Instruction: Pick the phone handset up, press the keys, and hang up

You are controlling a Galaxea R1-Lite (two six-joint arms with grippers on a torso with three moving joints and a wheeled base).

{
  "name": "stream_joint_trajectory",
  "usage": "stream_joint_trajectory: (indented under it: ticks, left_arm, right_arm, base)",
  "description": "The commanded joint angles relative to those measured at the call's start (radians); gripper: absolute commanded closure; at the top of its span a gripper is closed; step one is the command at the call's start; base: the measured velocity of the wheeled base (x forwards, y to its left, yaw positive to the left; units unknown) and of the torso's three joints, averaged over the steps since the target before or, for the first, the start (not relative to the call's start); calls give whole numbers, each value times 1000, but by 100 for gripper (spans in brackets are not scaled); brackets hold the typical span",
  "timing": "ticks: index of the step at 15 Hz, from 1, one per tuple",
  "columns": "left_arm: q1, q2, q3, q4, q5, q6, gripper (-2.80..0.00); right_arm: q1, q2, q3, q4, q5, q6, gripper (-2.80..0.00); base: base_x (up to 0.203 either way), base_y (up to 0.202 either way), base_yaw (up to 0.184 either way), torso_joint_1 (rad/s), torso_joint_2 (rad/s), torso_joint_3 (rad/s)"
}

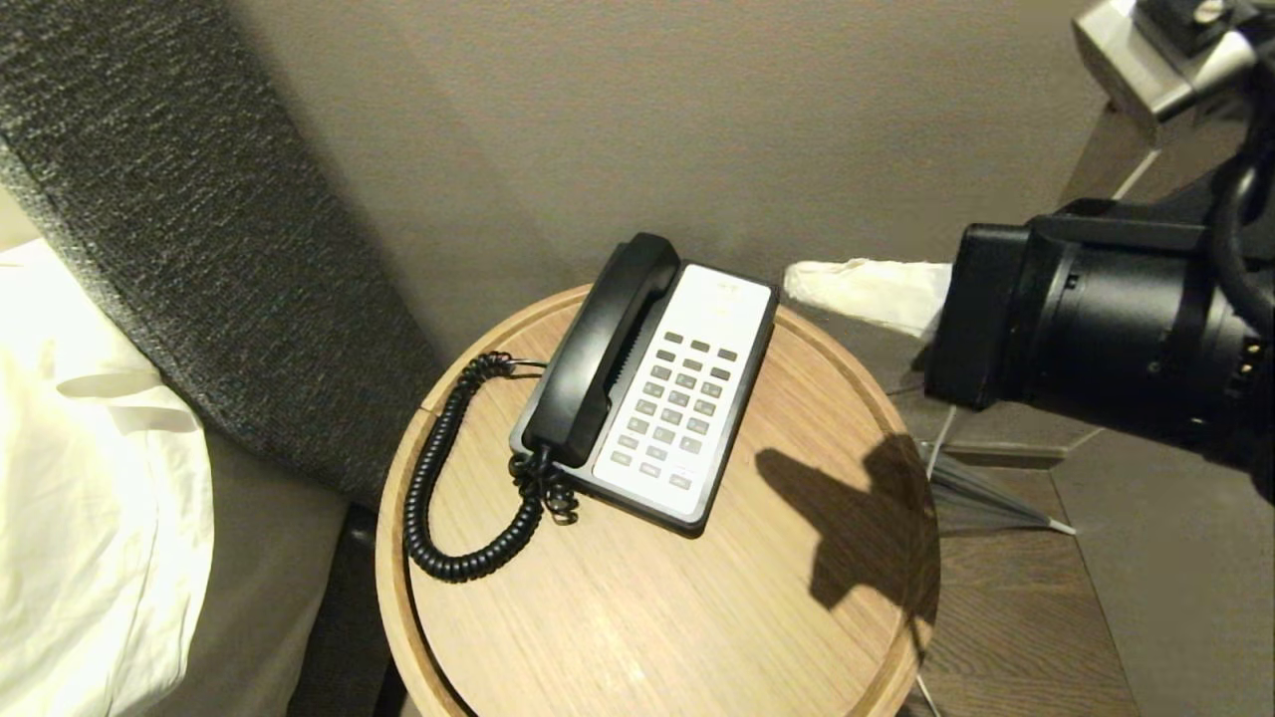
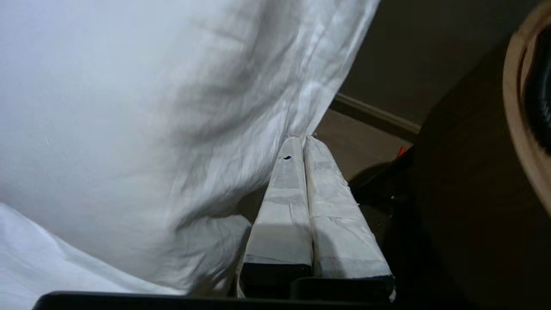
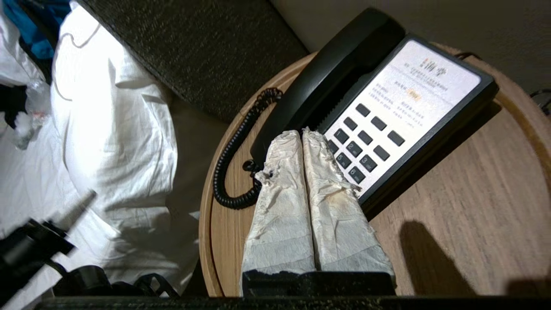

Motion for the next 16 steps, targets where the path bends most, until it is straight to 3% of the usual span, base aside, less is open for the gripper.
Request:
stream_joint_trajectory:
  ticks: [1,2,3,16]
  left_arm:
    - [3,-190,122,-1,-66,145,0]
    - [2,-215,150,-3,-141,213,0]
    - [2,-217,156,-5,-163,227,0]
    - [2,-218,170,-19,-223,231,0]
  right_arm:
    - [0,-50,7,0,-2,5,0]
    - [0,-67,17,-1,-2,4,0]
    - [0,-78,29,-1,-1,5,0]
    - [0,-135,121,-2,-5,1,0]
  base:
    - [0,0,0,0,0,0]
    - [0,0,0,0,0,0]
    - [0,0,0,0,0,0]
    - [0,0,0,0,0,0]
